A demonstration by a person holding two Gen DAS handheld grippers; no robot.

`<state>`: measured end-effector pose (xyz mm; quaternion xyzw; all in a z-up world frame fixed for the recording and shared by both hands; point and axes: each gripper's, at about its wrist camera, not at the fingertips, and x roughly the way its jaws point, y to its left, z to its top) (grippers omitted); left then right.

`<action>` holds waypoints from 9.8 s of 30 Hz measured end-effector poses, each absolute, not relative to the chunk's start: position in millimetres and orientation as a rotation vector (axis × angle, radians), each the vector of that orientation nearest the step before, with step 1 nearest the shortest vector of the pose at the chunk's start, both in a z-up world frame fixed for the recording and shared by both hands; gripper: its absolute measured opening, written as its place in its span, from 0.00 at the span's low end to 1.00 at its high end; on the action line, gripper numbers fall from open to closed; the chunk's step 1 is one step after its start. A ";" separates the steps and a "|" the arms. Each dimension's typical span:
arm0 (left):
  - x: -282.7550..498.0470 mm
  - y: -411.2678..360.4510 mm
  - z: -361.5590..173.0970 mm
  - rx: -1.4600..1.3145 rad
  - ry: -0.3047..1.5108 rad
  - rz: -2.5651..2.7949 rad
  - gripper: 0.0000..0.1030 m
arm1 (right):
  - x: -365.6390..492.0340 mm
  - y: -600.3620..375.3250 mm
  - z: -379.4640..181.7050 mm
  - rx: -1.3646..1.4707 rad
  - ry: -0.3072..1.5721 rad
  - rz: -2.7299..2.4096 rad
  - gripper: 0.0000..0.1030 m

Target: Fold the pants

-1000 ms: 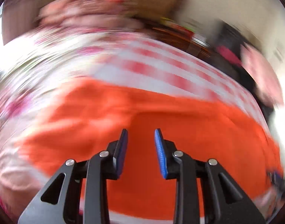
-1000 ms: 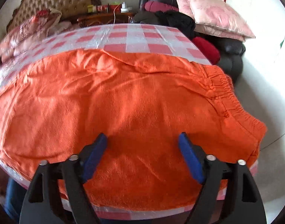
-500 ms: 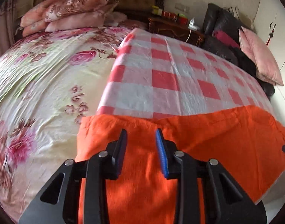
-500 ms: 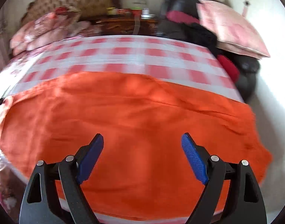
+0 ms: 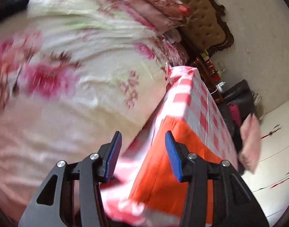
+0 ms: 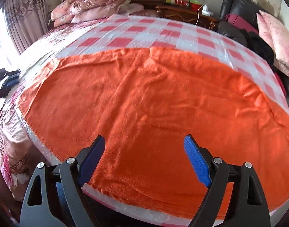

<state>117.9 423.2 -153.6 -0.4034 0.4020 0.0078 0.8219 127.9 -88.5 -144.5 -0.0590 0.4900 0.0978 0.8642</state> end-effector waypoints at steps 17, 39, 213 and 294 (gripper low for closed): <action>81.4 405.1 -223.3 -1.279 0.855 -0.279 0.28 | 131.1 -84.6 -156.7 -0.134 1.077 0.183 0.85; 121.5 322.6 -90.6 -0.441 0.918 0.029 0.09 | 138.5 -112.9 -143.7 -0.037 1.098 0.056 0.85; 87.4 89.6 -140.1 0.000 0.933 -0.178 0.30 | 127.8 -104.3 -133.1 -0.108 1.000 0.161 0.41; 77.7 119.1 -143.0 -0.221 0.942 -0.051 0.50 | 98.1 -362.9 -152.1 0.068 0.947 -0.350 0.73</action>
